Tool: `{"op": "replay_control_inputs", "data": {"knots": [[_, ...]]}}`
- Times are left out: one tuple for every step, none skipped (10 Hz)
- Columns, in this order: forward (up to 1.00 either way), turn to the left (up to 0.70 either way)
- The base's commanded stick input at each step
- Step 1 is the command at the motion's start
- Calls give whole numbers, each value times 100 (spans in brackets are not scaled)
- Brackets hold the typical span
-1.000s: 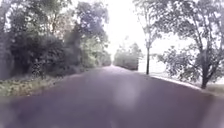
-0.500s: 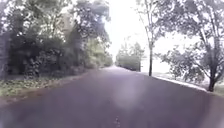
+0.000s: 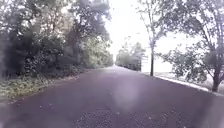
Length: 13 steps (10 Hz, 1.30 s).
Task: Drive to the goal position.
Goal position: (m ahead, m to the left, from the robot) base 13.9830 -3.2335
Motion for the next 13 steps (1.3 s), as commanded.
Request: {"op": "replay_control_inputs", "data": {"knots": [[0, 0], [38, 0], [77, 0], [100, 0], [100, 0], [100, 0], [100, 0], [100, 0], [100, 0], [100, 0], [100, 0], [100, 0], [100, 0]]}}
